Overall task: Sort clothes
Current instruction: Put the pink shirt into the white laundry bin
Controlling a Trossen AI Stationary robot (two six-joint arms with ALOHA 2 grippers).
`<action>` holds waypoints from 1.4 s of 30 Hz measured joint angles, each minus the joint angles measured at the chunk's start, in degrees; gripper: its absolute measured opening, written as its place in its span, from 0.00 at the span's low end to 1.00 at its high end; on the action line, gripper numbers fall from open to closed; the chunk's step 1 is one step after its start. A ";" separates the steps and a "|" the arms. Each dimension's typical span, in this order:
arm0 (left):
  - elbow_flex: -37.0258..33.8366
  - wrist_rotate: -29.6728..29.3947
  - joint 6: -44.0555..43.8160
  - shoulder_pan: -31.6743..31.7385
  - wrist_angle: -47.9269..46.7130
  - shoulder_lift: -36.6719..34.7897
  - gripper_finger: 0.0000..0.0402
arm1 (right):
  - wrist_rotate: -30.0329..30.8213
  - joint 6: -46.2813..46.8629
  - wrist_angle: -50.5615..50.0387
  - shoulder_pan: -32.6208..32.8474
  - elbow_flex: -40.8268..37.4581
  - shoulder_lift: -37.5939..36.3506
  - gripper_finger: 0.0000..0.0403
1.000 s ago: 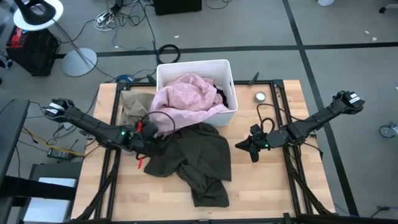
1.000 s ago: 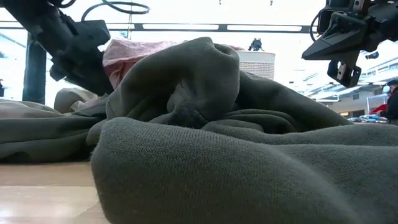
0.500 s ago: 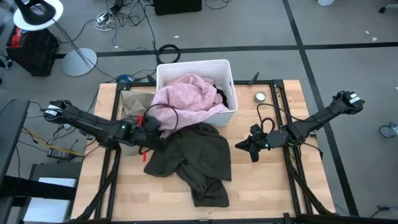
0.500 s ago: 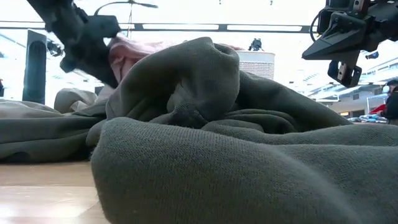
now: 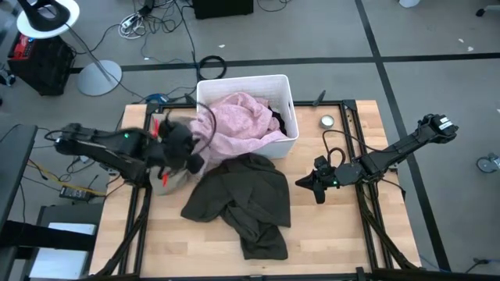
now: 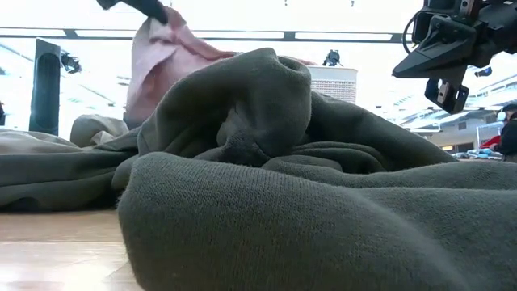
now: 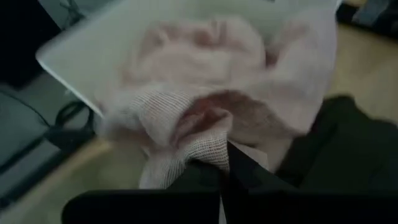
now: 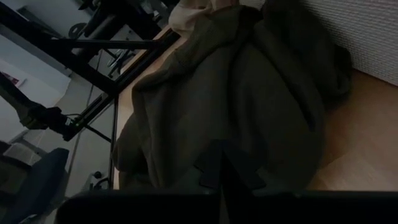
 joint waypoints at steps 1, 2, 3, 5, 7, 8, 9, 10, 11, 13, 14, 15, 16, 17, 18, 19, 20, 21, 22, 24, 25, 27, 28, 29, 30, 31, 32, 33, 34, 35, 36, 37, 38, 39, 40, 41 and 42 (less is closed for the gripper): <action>1.62 -0.01 1.89 0.92 0.13 0.08 0.00 | 0.02 -0.03 0.01 0.00 0.00 0.00 0.01; 3.19 0.08 3.75 2.13 0.42 0.33 0.00 | 0.02 -0.14 0.00 0.00 0.00 0.01 0.01; 4.70 0.41 5.72 3.47 0.99 0.53 0.00 | 0.02 -0.27 -0.01 0.00 0.00 -0.01 0.01; 7.24 2.08 10.23 6.34 3.55 1.17 0.00 | 0.02 -0.44 -0.01 0.00 0.00 -0.01 0.01; 9.77 4.28 15.11 9.42 7.16 2.09 0.00 | 0.02 -0.44 -0.01 -0.01 0.00 0.01 0.02; 10.96 5.11 17.59 10.86 8.85 2.78 0.00 | 0.02 -0.44 0.01 -0.01 0.00 0.00 0.02; 12.15 5.99 19.94 12.31 10.39 3.54 0.00 | 0.03 -0.44 0.01 0.00 0.00 -0.01 0.02; 13.25 6.91 22.20 13.63 11.77 4.51 0.00 | 0.02 -0.44 0.01 0.00 0.00 0.00 0.02; 14.29 7.84 24.52 15.00 13.13 5.58 0.00 | 0.02 -0.44 0.02 0.00 0.00 -0.01 0.01; 16.16 10.21 28.59 17.70 15.53 7.84 0.00 | 0.04 -0.44 0.03 -0.02 0.00 -0.01 0.01; 16.82 11.66 30.35 19.12 16.96 9.00 0.00 | 0.04 -0.44 0.07 -0.02 0.00 0.01 0.01; 17.34 13.52 32.05 20.44 18.41 10.22 0.00 | 0.04 -0.42 0.06 0.00 0.00 -0.01 0.01; 17.56 15.76 33.84 21.77 20.11 11.46 0.00 | 0.03 -0.37 0.07 0.00 0.00 0.00 0.01; 17.60 17.77 35.50 23.03 21.99 12.60 0.00 | 0.04 -0.03 0.08 0.00 0.00 0.01 0.01; 17.60 19.99 36.84 24.18 23.77 13.93 0.00 | 0.05 0.04 0.08 -0.01 0.00 0.00 0.01; 17.60 21.50 38.08 25.25 25.82 15.27 0.00 | 0.06 0.04 0.08 -0.01 0.00 -0.01 0.02; 17.60 22.64 38.84 26.31 27.52 16.50 0.00 | 0.06 0.05 0.12 -0.01 0.00 0.00 0.02; 17.60 23.22 39.83 27.33 29.11 17.87 0.00 | 0.07 0.07 0.11 -0.02 0.00 0.00 0.02; 17.60 23.53 40.22 28.25 30.78 19.15 0.00 | 0.13 0.12 0.12 0.00 0.00 0.01 0.02; 17.60 23.94 41.38 30.21 33.84 21.59 0.00 | 0.67 1.22 0.12 -0.02 0.00 0.00 0.01; 17.60 24.37 41.82 31.11 35.26 22.85 0.00 | 0.92 1.58 0.14 -0.02 0.00 0.01 0.01; 17.60 25.46 42.87 32.67 38.02 25.27 0.00 | 1.17 2.23 0.12 0.00 0.00 -0.01 0.01; 17.60 25.68 42.98 33.38 39.62 26.42 0.00 | 1.61 2.79 0.16 -0.02 0.00 0.01 0.01; 17.60 26.18 42.98 34.14 41.24 27.47 0.00 | 1.99 3.10 0.19 0.00 0.00 -0.01 0.01; 17.58 26.96 42.98 34.81 42.85 28.55 0.00 | 2.11 3.43 0.19 -0.01 0.00 0.00 0.01; 17.58 27.61 43.00 35.40 44.47 29.46 0.00 | 2.17 3.80 0.25 -0.01 0.00 -0.01 0.02; 17.58 29.25 42.98 36.07 46.11 30.46 0.00 | 2.31 4.19 0.25 0.00 0.00 -0.01 0.02; 17.60 31.16 42.99 36.60 47.17 31.37 0.00 | 2.48 4.56 0.27 0.00 0.00 0.01 0.02; 17.60 33.27 43.04 37.14 47.36 32.27 0.00 | 2.63 4.72 0.27 0.00 0.00 0.01 0.02; 17.60 35.04 43.14 37.56 47.05 33.18 0.00 | 2.98 5.10 0.27 0.00 0.00 0.01 0.01; 17.60 36.56 43.32 37.87 46.25 34.05 0.00 | 3.50 5.44 0.27 0.00 0.00 0.01 0.01; 17.60 37.71 43.77 38.09 44.93 34.96 0.00 | 3.97 5.61 0.30 0.00 0.00 -0.01 0.01; 17.60 38.53 44.28 38.30 43.52 35.75 0.00 | 4.51 5.71 0.30 -0.02 0.00 0.00 0.01; 17.60 39.08 44.59 38.48 42.04 36.53 0.00 | 5.10 6.03 0.30 -0.02 0.00 -0.01 0.01; 17.60 39.61 45.03 38.60 40.60 37.34 0.00 | 5.69 6.12 0.30 0.00 0.00 -0.01 0.01; 17.60 40.39 45.65 38.80 39.36 38.09 0.00 | 6.27 6.17 0.32 -0.01 0.00 0.00 0.01; 17.60 40.96 46.08 39.02 38.12 38.92 0.00 | 6.75 6.21 0.32 -0.07 0.00 0.01 0.01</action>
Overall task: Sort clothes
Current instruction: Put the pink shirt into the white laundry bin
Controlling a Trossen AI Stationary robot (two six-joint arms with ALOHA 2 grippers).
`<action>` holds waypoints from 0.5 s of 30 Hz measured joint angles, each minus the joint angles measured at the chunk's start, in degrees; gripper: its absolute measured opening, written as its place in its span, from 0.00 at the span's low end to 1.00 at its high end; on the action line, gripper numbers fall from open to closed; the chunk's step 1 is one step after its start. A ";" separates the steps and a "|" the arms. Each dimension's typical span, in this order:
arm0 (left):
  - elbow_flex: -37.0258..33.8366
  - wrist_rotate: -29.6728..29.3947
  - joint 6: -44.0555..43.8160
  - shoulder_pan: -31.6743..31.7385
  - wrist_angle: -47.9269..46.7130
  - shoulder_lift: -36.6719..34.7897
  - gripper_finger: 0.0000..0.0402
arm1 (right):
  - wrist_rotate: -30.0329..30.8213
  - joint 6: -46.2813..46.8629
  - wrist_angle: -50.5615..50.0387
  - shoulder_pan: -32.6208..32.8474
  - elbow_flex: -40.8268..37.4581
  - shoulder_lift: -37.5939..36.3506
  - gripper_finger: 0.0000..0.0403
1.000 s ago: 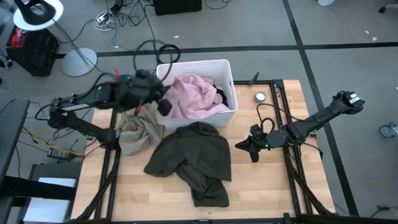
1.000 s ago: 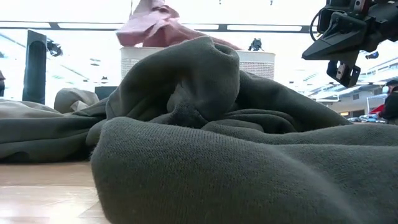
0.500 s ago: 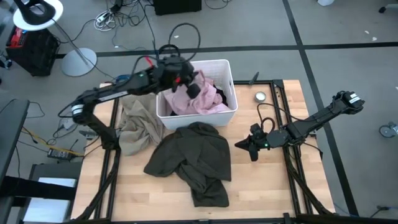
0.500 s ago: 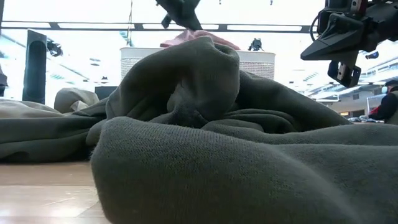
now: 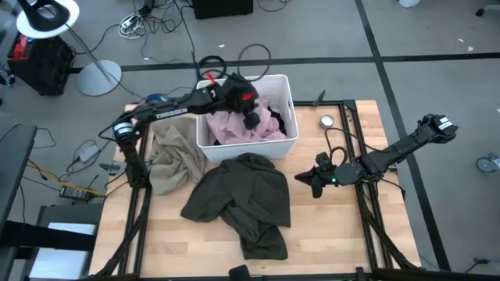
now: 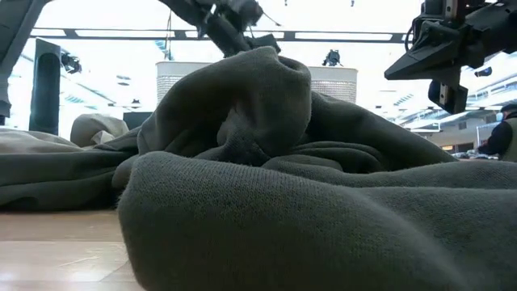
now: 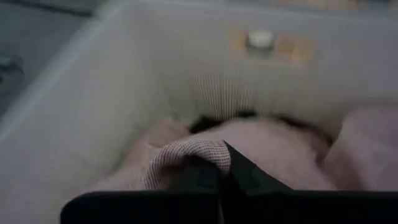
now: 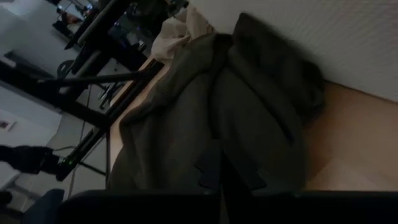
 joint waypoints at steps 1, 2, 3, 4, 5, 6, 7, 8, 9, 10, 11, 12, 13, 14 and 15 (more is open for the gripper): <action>0.00 1.13 0.49 0.05 -0.92 0.91 0.00 | 0.34 0.02 0.01 -0.16 0.00 -0.02 0.02; 0.00 2.45 1.23 0.10 -1.38 1.84 0.00 | 0.64 0.06 0.00 -0.38 0.00 0.00 0.02; 0.00 3.56 1.86 0.10 -1.83 2.84 0.00 | 0.91 0.06 0.00 -0.67 0.00 -0.02 0.02; 0.00 4.62 2.65 0.04 -2.06 3.85 0.00 | 1.21 0.06 0.04 -0.96 0.00 0.00 0.02; 0.00 5.62 3.21 -0.01 -2.07 4.94 0.00 | 1.31 0.05 0.10 -1.35 0.00 0.00 0.01; 0.00 6.70 3.92 -0.04 -2.05 5.98 0.00 | 1.33 0.06 0.13 -1.77 0.00 -0.02 0.01; 0.00 7.88 4.40 -0.05 -2.07 7.02 0.00 | 1.33 0.31 0.17 -2.15 0.00 0.00 0.01; 0.00 8.95 4.90 -0.03 -2.02 8.08 0.00 | 1.33 0.76 0.20 -2.50 0.00 -0.01 0.01; 0.01 10.00 5.45 0.01 -1.92 9.20 0.00 | 1.33 0.94 0.20 -2.81 0.00 0.00 0.01; 0.02 10.66 5.65 0.04 -1.98 10.25 0.00 | 1.33 0.97 0.21 -3.08 0.00 -0.01 0.01; 0.02 11.13 5.70 0.06 -2.14 11.32 0.00 | 1.33 1.02 0.21 -3.35 0.00 0.00 0.01; 0.02 11.25 5.70 0.08 -2.12 12.20 0.00 | 1.33 1.30 0.21 -3.63 0.00 0.00 0.01; 0.06 11.39 5.70 0.06 -2.08 13.13 0.00 | 1.33 1.67 0.22 -3.93 0.00 0.00 0.02; 0.10 11.63 5.70 0.04 -2.04 13.93 0.00 | 1.33 2.01 0.22 -4.18 0.00 0.00 0.02; 0.16 11.86 5.70 0.02 -1.99 14.58 0.00 | 1.33 2.31 0.22 -4.37 0.00 0.00 0.02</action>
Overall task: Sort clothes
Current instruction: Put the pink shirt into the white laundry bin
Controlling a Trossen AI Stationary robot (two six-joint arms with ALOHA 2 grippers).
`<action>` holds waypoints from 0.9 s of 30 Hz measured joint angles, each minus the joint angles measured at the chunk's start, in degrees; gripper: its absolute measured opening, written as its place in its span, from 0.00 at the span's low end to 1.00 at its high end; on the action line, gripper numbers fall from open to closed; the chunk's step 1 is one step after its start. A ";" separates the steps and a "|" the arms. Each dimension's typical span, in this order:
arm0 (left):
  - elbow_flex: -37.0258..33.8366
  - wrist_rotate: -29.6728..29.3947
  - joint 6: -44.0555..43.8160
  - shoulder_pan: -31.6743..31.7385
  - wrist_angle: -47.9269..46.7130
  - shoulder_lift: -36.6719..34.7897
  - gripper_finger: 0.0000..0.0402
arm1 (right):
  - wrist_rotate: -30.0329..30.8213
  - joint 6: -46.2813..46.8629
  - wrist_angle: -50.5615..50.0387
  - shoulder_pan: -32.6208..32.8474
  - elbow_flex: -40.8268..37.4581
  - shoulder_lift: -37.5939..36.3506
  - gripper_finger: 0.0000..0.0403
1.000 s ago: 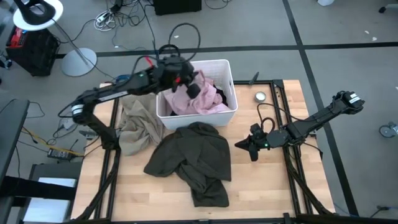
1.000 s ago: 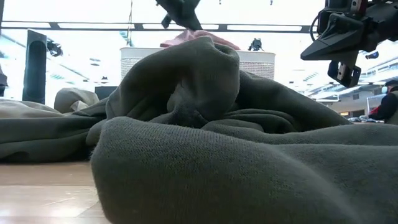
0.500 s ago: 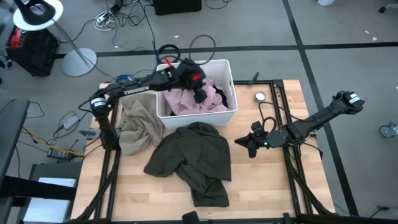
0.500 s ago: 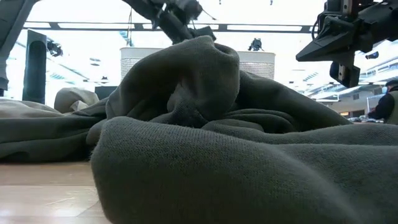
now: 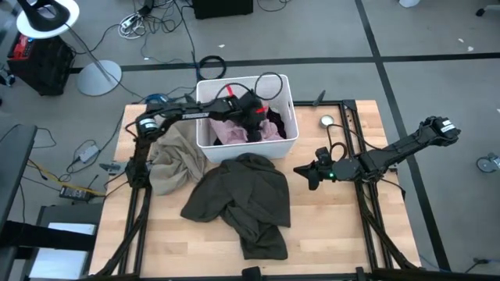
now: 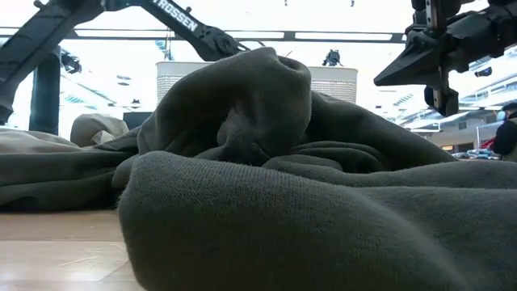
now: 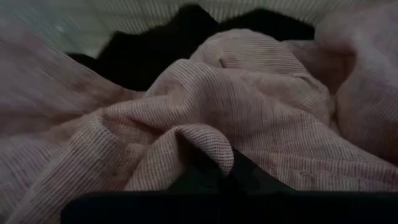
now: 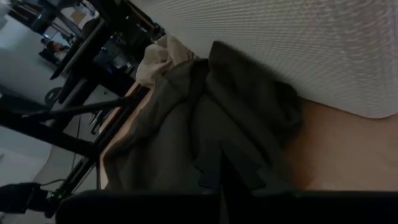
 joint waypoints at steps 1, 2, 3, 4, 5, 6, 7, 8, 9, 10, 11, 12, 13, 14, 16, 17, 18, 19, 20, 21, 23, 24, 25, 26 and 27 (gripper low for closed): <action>0.06 0.18 -0.02 0.00 0.06 0.63 0.00 | 0.00 0.15 0.00 -0.20 0.00 -0.02 0.02; 0.08 0.24 -0.10 -0.01 0.17 1.02 0.00 | 0.00 0.15 0.00 -0.31 0.00 -0.01 0.01; 0.08 0.29 -0.25 -0.01 0.19 1.30 0.01 | 0.00 0.16 0.00 -0.40 0.00 0.00 0.01; 0.08 0.34 -0.28 -0.01 0.37 1.58 0.01 | 0.00 0.17 0.01 -0.45 0.00 0.00 0.01; 0.08 0.36 -0.28 -0.01 0.57 1.67 0.01 | 0.00 0.17 0.11 -0.46 0.00 -0.01 0.01; 0.08 0.33 -0.33 -0.01 0.72 1.74 0.02 | 0.00 0.18 0.13 -0.46 0.00 0.00 0.01; 0.06 0.04 -0.36 -0.01 0.89 1.76 0.02 | 0.00 0.26 0.14 -0.46 0.00 0.00 0.01; 0.06 -0.38 -0.41 -0.03 1.07 1.76 0.03 | 0.00 0.48 0.15 -0.46 0.00 0.00 0.01; 0.04 -0.54 -0.44 -0.04 1.28 1.76 0.04 | 0.00 0.59 0.13 -0.46 0.00 0.00 0.01; -0.01 -0.56 -0.45 -0.05 1.28 1.58 0.05 | 0.00 0.59 0.13 -0.46 0.00 0.00 0.02; -0.07 -0.58 -0.46 -0.03 1.18 1.33 0.06 | 0.00 0.59 0.13 -0.46 0.00 0.00 0.02; -0.10 -0.63 -0.48 -0.03 0.98 0.95 0.07 | 0.00 0.59 0.13 -0.46 0.00 0.00 0.02; -0.15 -0.64 -0.51 -0.04 0.71 0.46 0.09 | 0.00 0.57 0.13 -0.46 0.00 0.00 0.02; -0.18 -0.60 -0.69 -0.17 0.41 -0.07 0.11 | 0.00 0.50 0.14 -0.46 0.00 0.00 0.01; -0.21 -0.58 -0.95 -0.44 -0.36 -1.54 0.16 | -0.02 0.14 0.15 -0.45 0.00 0.00 0.01; -0.23 -0.65 -1.36 -0.58 -0.81 -2.38 0.18 | -0.02 0.08 0.15 -0.44 0.00 -0.01 0.01; -0.23 -0.82 -2.02 -0.75 -1.00 -3.16 0.20 | -0.02 -0.09 0.15 -0.44 0.00 0.00 0.01; -0.23 -1.04 -3.32 -0.79 -1.16 -4.02 0.21 | -0.02 -0.42 0.15 -0.44 0.00 -0.02 0.01; -0.25 -1.18 -4.88 -0.84 -1.41 -4.95 0.23 | -0.02 -0.63 0.15 -0.44 0.00 0.00 0.01; -0.25 -1.18 -6.72 -0.84 -1.94 -6.09 0.23 | -0.02 -0.96 0.17 -0.44 0.00 0.00 0.01; -0.25 -1.16 -10.50 -0.84 -3.22 -8.28 0.24 | -0.02 -1.43 0.21 -0.44 0.00 -0.01 0.02; -0.25 -1.17 -12.42 -0.84 -3.82 -9.57 0.24 | -0.13 -1.49 0.26 -0.44 0.00 -0.01 0.02; -0.25 -1.20 -14.60 -0.82 -4.72 -10.77 0.24 | -0.49 -1.61 0.24 -0.44 0.00 -0.01 0.03; -0.25 -1.15 -16.47 -0.82 -4.97 -11.88 0.24 | -1.17 -2.00 0.29 -0.44 0.00 0.00 0.03; -0.25 -1.17 -17.91 -0.82 -5.00 -13.13 0.24 | -1.96 -2.57 0.31 -0.44 0.00 0.00 0.03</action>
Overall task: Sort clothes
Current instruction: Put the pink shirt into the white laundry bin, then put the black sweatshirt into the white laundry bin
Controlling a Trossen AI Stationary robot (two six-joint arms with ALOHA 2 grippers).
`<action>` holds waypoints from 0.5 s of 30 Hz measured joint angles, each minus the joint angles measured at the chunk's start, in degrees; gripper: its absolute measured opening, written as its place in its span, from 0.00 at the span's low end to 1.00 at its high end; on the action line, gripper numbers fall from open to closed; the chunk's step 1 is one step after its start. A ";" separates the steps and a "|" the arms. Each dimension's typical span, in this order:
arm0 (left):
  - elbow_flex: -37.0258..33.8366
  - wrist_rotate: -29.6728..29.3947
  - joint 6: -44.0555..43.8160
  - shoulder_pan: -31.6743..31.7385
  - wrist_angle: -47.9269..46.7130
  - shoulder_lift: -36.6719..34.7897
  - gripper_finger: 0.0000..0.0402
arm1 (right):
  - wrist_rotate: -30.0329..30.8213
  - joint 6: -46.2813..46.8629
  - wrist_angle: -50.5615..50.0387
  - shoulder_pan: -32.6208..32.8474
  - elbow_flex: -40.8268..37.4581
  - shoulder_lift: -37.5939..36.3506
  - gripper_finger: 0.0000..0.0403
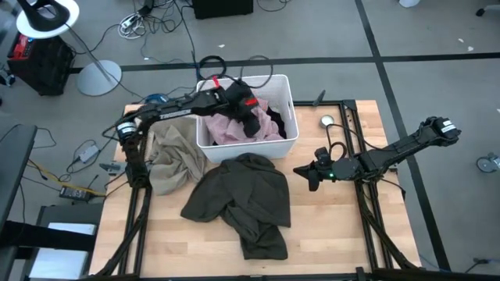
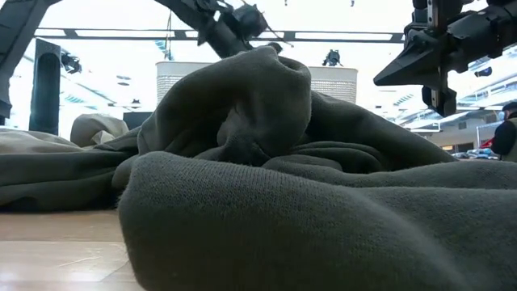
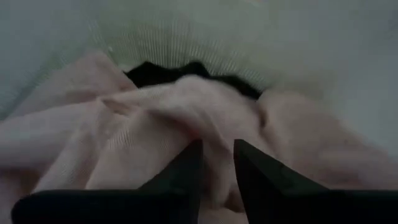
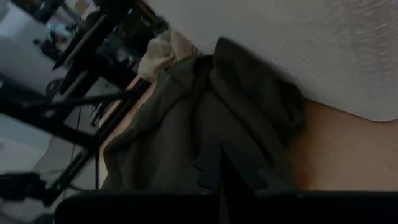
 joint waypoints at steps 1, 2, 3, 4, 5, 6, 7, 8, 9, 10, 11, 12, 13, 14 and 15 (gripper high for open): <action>0.00 0.04 -0.95 0.00 -0.50 -1.17 0.24 | -0.73 -0.45 -0.01 0.00 0.00 -0.01 0.03; 0.00 0.04 -1.69 -0.02 -0.96 -2.53 0.24 | -1.46 -0.70 0.07 0.00 0.00 0.00 0.03; 0.00 0.19 -1.95 -0.20 -1.05 -3.85 0.24 | -2.09 -0.93 0.08 0.00 0.00 -0.01 0.03; 0.00 0.39 -2.04 -0.38 -1.22 -5.19 0.24 | -2.83 -1.36 0.07 0.00 0.00 0.00 0.03; 0.00 0.60 -2.10 -0.51 -1.84 -6.60 0.24 | -3.43 -1.66 0.15 0.02 0.00 -0.02 0.02; 0.00 0.66 -2.24 -0.84 -2.49 -7.84 0.24 | -4.08 -1.85 0.15 0.02 0.00 0.00 0.02; 0.00 0.70 -2.92 -1.11 -2.90 -9.08 0.24 | -4.77 -1.90 0.14 0.02 0.00 -0.02 0.02; 0.00 0.70 -3.69 -1.28 -3.75 -10.34 0.24 | -5.49 -1.91 0.14 0.02 0.00 0.00 0.01; 0.00 0.72 -4.77 -1.67 -4.67 -11.45 0.24 | -6.33 -1.92 0.17 0.08 0.00 -0.01 0.01; 0.00 0.87 -4.95 -2.08 -5.16 -12.62 0.24 | -7.10 -1.95 0.28 0.11 0.00 -0.01 0.01; 0.00 1.01 -4.91 -2.53 -5.94 -13.87 0.24 | -8.03 -1.96 0.30 0.11 0.00 0.00 0.01; 0.00 0.83 -4.78 -3.40 -6.73 -15.03 0.24 | -8.84 -2.00 0.28 0.11 0.00 0.00 0.01; 0.00 0.24 -4.69 -4.46 -6.86 -16.15 0.24 | -9.81 -2.17 0.32 0.13 0.00 0.00 0.01; 0.02 -0.84 -4.67 -5.66 -7.16 -17.32 0.24 | -10.52 -2.55 0.31 0.13 0.00 0.00 0.01; 0.02 -2.01 -4.70 -7.08 -7.95 -18.30 0.24 | -11.03 -2.95 0.32 0.15 0.00 0.00 0.01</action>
